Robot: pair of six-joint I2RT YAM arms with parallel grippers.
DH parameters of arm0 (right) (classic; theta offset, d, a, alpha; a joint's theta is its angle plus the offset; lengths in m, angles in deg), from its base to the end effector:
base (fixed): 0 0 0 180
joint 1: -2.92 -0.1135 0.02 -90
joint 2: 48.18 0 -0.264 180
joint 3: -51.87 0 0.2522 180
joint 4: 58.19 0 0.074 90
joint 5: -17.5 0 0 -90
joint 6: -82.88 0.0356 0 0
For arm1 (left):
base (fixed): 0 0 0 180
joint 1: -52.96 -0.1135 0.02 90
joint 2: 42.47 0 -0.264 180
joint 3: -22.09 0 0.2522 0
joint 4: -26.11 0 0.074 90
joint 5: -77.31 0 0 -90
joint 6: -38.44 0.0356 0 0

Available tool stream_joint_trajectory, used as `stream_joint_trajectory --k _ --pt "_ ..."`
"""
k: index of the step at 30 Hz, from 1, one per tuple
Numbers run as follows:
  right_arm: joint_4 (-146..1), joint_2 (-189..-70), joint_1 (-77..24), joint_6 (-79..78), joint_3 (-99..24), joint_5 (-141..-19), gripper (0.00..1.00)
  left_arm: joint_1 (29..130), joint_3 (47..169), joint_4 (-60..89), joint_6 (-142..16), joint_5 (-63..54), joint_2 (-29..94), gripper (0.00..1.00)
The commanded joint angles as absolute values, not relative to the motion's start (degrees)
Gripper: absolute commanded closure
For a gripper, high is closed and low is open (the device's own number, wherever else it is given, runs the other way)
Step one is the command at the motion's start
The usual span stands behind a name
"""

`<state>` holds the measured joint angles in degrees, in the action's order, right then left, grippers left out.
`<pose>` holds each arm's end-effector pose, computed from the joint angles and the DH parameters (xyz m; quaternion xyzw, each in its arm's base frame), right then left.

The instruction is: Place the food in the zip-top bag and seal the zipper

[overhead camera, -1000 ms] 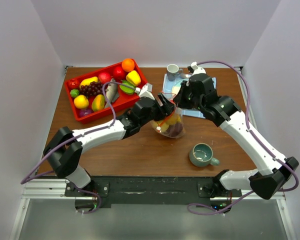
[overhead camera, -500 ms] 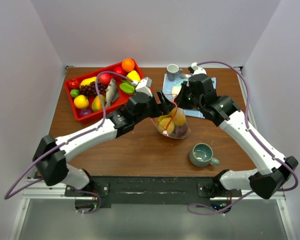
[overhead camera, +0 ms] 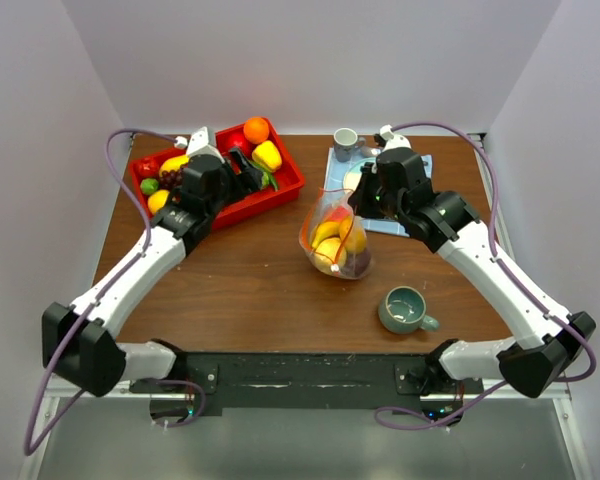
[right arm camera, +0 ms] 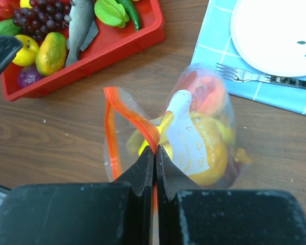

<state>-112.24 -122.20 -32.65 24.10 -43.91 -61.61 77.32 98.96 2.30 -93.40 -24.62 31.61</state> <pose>0.2265 0.1537 0.4026 0.0127 0.8730 0.1950 0.4468 0.2773 -0.1175 0.3406 -0.1827 0.8013 -0.2358 0.5186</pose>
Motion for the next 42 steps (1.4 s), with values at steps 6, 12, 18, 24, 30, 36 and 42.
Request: stream_joint_trajectory --k 6,12,18,24,30,36,42 --pt "-109.21 -124.56 -32.68 21.27 -44.60 -62.75 1.00 68.86 114.49 1.18 -89.78 -27.45 55.75 0.29" --pt "-109.74 -125.09 -32.68 20.65 -45.13 -62.75 1.00 68.86 126.45 -1.97 -95.57 -30.88 70.53 0.28" --pt "-111.06 -126.14 -32.68 19.51 -46.36 -63.01 1.00 68.78 130.06 -1.53 -101.11 -31.15 77.48 0.28" --pt "-110.71 -126.85 -32.76 19.60 -46.62 -63.10 1.00 68.78 130.86 1.00 -103.15 -29.83 81.18 0.28" --pt "-109.83 -127.37 -32.68 20.04 -46.09 -64.42 1.00 68.60 130.51 3.02 -104.64 -28.34 83.73 0.29" --pt "-110.00 -126.85 -32.68 20.21 -45.92 -64.33 1.00 68.42 129.63 5.49 -104.29 -26.49 82.43 0.37" --pt "-109.65 -127.46 -32.68 20.13 -45.65 -64.24 1.00 68.42 121.11 10.68 -106.75 -27.37 74.60 0.35"
